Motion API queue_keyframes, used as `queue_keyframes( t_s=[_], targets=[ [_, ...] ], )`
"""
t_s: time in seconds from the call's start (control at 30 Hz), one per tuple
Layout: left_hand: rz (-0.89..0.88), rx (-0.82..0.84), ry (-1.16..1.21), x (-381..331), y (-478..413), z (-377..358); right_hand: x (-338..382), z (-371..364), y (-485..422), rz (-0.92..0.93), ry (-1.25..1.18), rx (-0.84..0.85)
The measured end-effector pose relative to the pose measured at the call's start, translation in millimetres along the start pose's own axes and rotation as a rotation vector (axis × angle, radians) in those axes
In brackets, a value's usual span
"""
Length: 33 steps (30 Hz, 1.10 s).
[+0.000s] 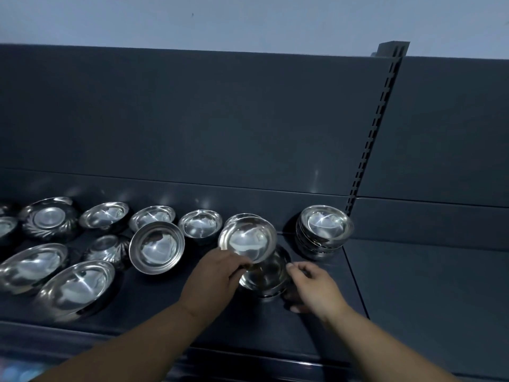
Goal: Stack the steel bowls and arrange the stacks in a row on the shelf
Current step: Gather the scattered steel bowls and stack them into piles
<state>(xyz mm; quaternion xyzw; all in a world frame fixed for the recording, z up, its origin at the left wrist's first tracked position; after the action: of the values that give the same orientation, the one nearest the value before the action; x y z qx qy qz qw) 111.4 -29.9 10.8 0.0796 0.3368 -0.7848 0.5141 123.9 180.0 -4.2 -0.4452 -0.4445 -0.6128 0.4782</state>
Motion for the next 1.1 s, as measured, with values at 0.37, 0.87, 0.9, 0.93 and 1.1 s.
queue_keyframes(
  t_s=[0.37,0.87,0.9,0.93,1.1],
  targets=[
    [0.165,0.09,0.223,4.9,7.7,-13.9,5.3,-0.5,6.5,0.026,-0.064,0.019],
    [0.6,0.104,0.45,48.2,5.5,19.5,26.5,-47.4,-18.6,-0.032,-0.054,0.274],
    [0.587,0.109,0.446,51.2,4.9,22.4,28.2,-50.5,-25.4,-0.045,-0.053,0.281],
    [0.573,0.12,0.446,54.0,4.6,24.6,30.7,-53.1,-32.5,-0.043,-0.044,0.262],
    [0.503,0.134,0.404,64.3,0.9,25.3,27.1,-50.1,-84.5,-0.006,0.328,-0.147]
  ],
)
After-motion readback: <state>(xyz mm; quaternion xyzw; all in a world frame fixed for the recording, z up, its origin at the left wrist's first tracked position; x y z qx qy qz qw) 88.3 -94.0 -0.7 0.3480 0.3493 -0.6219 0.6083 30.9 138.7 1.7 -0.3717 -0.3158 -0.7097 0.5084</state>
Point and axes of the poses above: each hand's wrist, its own y-axis away from the middle knuckle, its own z-axis out of the back of the hand, x = y × z, the point moved 2 cm from there along -y, towards the middle knuckle, and after that the axes turned 8 degrees about z, right-handed, at the moved point
